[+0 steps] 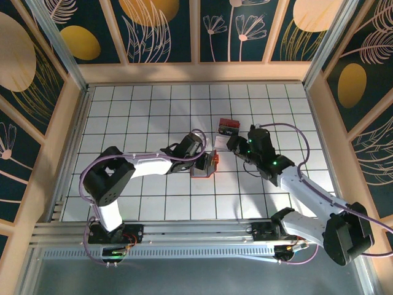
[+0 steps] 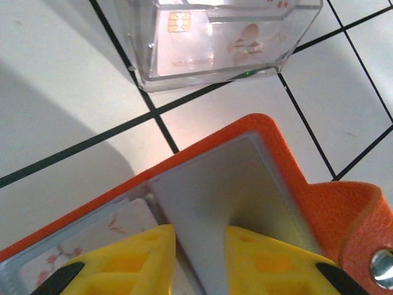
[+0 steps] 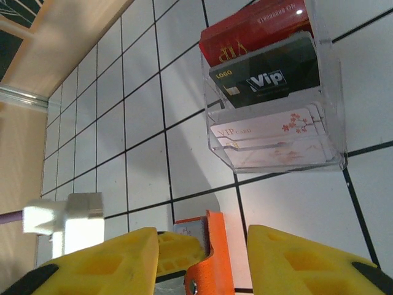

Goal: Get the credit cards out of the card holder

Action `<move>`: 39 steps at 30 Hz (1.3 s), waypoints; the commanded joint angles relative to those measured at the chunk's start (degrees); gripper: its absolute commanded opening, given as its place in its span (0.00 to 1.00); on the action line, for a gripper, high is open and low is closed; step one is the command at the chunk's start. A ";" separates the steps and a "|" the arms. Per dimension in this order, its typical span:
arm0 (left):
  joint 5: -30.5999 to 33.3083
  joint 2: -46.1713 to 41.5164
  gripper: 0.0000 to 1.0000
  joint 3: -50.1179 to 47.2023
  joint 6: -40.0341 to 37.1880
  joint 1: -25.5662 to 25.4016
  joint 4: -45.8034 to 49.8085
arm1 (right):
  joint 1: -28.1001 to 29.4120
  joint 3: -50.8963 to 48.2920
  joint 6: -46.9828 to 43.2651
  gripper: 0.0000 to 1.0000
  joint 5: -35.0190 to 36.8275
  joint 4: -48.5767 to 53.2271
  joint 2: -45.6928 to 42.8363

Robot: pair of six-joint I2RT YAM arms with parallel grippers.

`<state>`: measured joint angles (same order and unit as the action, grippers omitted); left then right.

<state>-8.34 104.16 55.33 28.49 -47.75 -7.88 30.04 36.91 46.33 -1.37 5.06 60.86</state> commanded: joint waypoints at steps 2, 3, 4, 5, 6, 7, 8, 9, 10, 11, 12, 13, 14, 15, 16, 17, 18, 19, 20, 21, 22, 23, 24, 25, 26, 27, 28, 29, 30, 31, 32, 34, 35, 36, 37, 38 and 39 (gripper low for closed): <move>-5.02 3.93 0.26 2.80 -0.64 -0.33 -0.91 | 0.07 -0.06 -0.28 0.35 0.80 0.45 -0.64; -5.81 4.84 0.26 3.00 -0.51 -0.40 -0.91 | 0.34 -0.21 0.02 0.33 0.29 -0.04 -0.31; -6.51 5.53 0.26 3.09 -0.25 -0.41 -0.96 | 0.74 -0.39 0.36 0.32 -0.15 -0.51 0.30; -6.97 6.10 0.26 3.12 -0.08 -0.41 -0.92 | 0.98 -0.36 0.72 0.30 -0.37 -0.81 0.89; -7.36 6.63 0.26 2.96 0.19 -0.37 -0.98 | 0.98 -0.42 1.18 0.29 -0.75 -1.37 1.82; -7.39 6.91 0.26 2.80 0.40 -0.41 -1.00 | 2.41 -0.39 1.58 0.28 -1.15 -1.90 2.85; -7.23 6.97 0.26 2.56 0.51 -0.41 -0.93 | 3.03 -0.43 1.96 0.27 -1.48 -2.44 3.80; -6.89 7.10 0.25 2.34 0.64 -0.37 -0.75 | 3.78 -0.43 2.73 0.26 -1.77 -2.97 5.05; -6.58 6.93 0.25 2.17 0.78 -0.39 -0.65 | 4.39 -0.40 3.40 0.25 -2.16 -3.53 6.52; -6.45 6.81 0.25 1.98 0.93 -0.38 -0.63 | 4.82 -0.34 4.03 0.24 -2.51 -3.96 7.97; -6.37 6.55 0.25 1.70 1.08 -0.37 -0.71 | 5.27 -0.23 4.70 0.22 -3.17 -4.50 9.72; -6.26 6.23 0.25 1.41 1.26 -0.41 -0.82 | 5.49 -0.18 5.11 0.20 -4.03 -4.93 11.56; -6.13 6.08 0.25 1.32 1.37 -0.42 -0.97 | 5.59 -0.12 5.52 0.18 -4.84 -5.27 13.01; -6.00 5.87 0.26 1.18 1.48 -0.42 -1.16 | 5.74 -0.08 5.90 0.17 -5.94 -5.90 14.79; -5.83 5.80 0.25 1.10 1.57 -0.42 -1.22 | 5.89 -0.16 6.23 0.15 -6.84 -6.42 16.45; -5.68 5.78 0.25 1.09 1.65 -0.41 -1.26 | 5.89 -0.17 6.36 0.13 -7.35 -6.98 17.54; -5.58 5.74 0.25 1.09 1.73 -0.41 -1.26 | 5.99 -0.19 6.59 0.13 -7.51 -7.23 18.44; -5.56 5.78 0.25 1.09 1.74 -0.41 -1.26 | 6.04 -0.23 6.81 0.13 -7.35 -7.18 19.28; -5.47 5.63 0.26 1.02 1.81 -0.37 -1.25 | 6.04 -0.35 7.00 0.13 -7.27 -7.10 19.81; -5.37 5.24 0.27 0.92 1.83 -0.42 -1.20 | 6.00 -0.51 7.07 0.12 -6.89 -6.48 20.30; -5.16 4.72 0.29 0.83 1.83 -0.42 -1.17 | 6.01 -0.60 7.24 0.12 -6.20 -5.70 20.76; -4.83 4.21 0.30 0.75 1.84 -0.40 -1.02 | 6.04 -0.77 7.22 0.11 -5.67 -5.07 21.15; -4.32 3.38 0.31 0.74 1.83 -0.42 -0.83 | 5.91 -1.16 7.27 0.11 -5.33 -4.72 21.47; -3.98 2.63 0.32 0.81 1.83 -0.42 -0.72 | 5.64 -1.69 7.25 0.10 -5.30 -4.70 21.78; -3.56 1.98 0.34 0.71 1.91 -0.42 -0.65 | 5.46 -2.15 7.34 0.10 -5.42 -4.91 22.03; -3.36 1.16 0.36 0.74 2.06 -0.39 -0.65 | 5.30 -2.73 7.33 0.09 -5.72 -5.22 22.36; -3.26 0.44 0.38 0.69 2.26 -0.39 -0.58 | 5.15 -3.12 7.34 0.09 -6.00 -5.57 22.74; -3.26 -0.07 0.39 -0.76 2.43 -0.42 -0.62 | 5.11 -3.31 7.26 0.08 -6.19 -5.82 23.04; -3.31 -0.66 0.40 -0.97 2.69 -0.42 -0.69 | 5.08 -3.42 7.03 0.08 -6.53 -6.02 23.49; -3.35 -1.23 0.41 -1.17 2.88 -0.41 -0.73 | 5.08 -3.34 6.94 0.08 -6.62 -6.03 24.03; -3.27 -1.69 0.41 -1.40 3.10 -0.41 -0.58 | 5.05 -3.34 6.86 0.08 -6.63 -6.09 24.29; -2.85 -2.92 0.41 -2.00 3.61 -0.41 -0.31 | 5.11 -3.24 6.72 0.07 -6.88 -6.32 24.83; -2.32 -3.56 0.41 -2.34 3.81 -0.42 -0.05 | 5.04 -3.09 6.63 0.07 -6.90 -6.25 25.04; -1.51 -4.37 0.41 -2.81 4.15 -0.35 0.27 | 5.00 -2.86 6.38 0.07 -6.74 -6.05 25.18; -0.57 -5.10 0.39 -3.35 4.43 -0.37 0.60 | 4.99 -2.57 6.16 0.07 -6.36 -5.46 25.30; 0.46 -5.60 0.38 -3.82 4.78 -0.42 1.03 | 4.94 -2.25 5.93 0.07 -5.93 -4.85 25.41; 1.83 -5.59 0.35 -4.28 5.21 -0.36 1.97 | 4.94 -1.90 5.58 0.08 -5.48 -4.12 25.36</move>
<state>-9.82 100.47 52.62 32.14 -47.81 -8.60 35.24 34.35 52.84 -8.01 -2.07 85.30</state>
